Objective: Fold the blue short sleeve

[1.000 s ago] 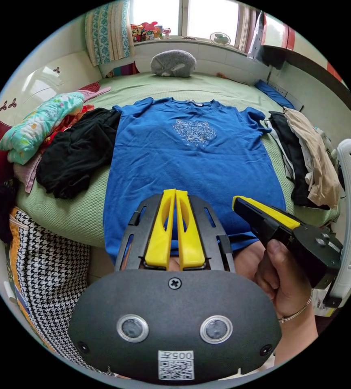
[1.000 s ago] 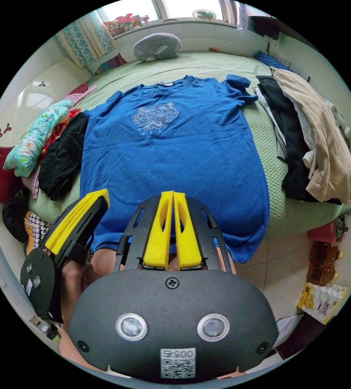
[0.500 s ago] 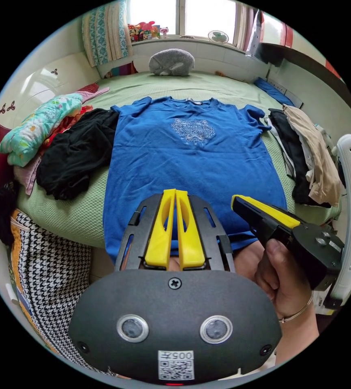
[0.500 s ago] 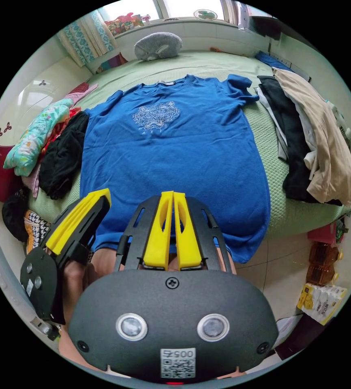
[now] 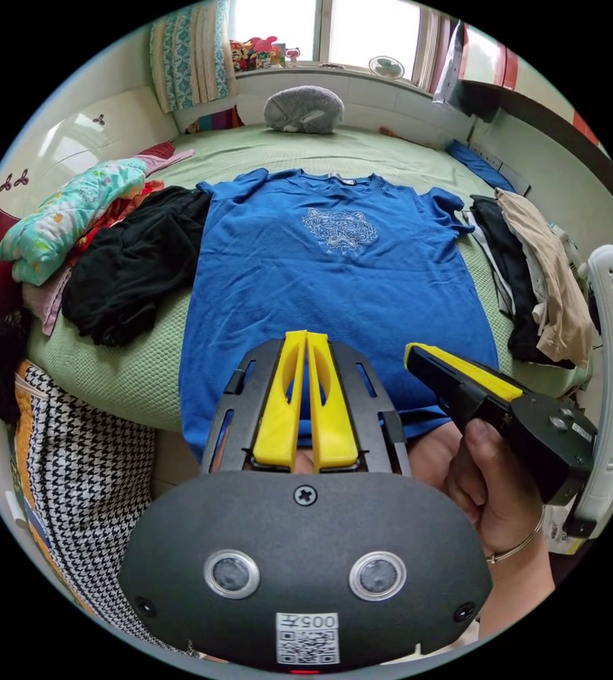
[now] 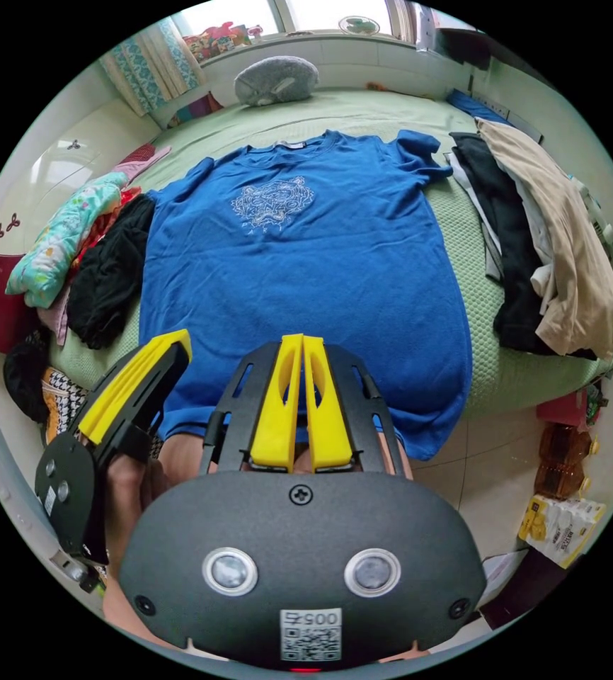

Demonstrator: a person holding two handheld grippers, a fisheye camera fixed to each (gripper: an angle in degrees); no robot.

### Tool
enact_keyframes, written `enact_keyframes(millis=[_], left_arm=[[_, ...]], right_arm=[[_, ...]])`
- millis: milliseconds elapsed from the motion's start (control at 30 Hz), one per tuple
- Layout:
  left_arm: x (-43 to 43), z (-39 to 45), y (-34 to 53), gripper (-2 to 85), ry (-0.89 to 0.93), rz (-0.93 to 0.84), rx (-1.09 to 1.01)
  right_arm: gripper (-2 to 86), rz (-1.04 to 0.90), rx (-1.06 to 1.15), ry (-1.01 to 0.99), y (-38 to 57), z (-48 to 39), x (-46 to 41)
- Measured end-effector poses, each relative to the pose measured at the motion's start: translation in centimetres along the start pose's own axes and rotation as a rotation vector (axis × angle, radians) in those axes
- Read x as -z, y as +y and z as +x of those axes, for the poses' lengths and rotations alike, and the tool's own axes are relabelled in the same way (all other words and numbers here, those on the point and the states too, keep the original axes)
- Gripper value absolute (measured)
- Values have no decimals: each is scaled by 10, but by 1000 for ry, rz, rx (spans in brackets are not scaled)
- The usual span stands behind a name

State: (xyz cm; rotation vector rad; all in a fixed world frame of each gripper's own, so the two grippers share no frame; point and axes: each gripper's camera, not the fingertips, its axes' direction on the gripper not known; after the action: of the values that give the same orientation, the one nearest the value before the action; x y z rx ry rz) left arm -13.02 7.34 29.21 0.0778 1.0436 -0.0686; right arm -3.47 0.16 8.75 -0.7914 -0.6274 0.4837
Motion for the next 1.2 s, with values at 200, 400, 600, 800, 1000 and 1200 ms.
enact_keyframes(millis=[200, 400, 600, 800, 1000, 1200], left_arm=[[2, -11, -10, -7, 1, 6, -1], [2, -25, -23, -7, 6, 5, 7], [2, -37, -37, -7, 8, 6, -1], [3, -51, -52, -6, -12, 4, 11], [6, -99, -81, -2, 101, 26, 80], [8, -155, -130, 4, 51, 78, 89]], right_arm=[[-12, 4, -2, -5, -7, 6, 2], [-13, 4, -1, -6, -15, 13, 4], [-13, 6, 0, -5, -23, 22, 7], [-13, 0, 4, -18, -31, 32, 11], [-12, -46, 32, -40, -41, 43, 11], [-13, -48, 135, -176, -60, 47, 16]])
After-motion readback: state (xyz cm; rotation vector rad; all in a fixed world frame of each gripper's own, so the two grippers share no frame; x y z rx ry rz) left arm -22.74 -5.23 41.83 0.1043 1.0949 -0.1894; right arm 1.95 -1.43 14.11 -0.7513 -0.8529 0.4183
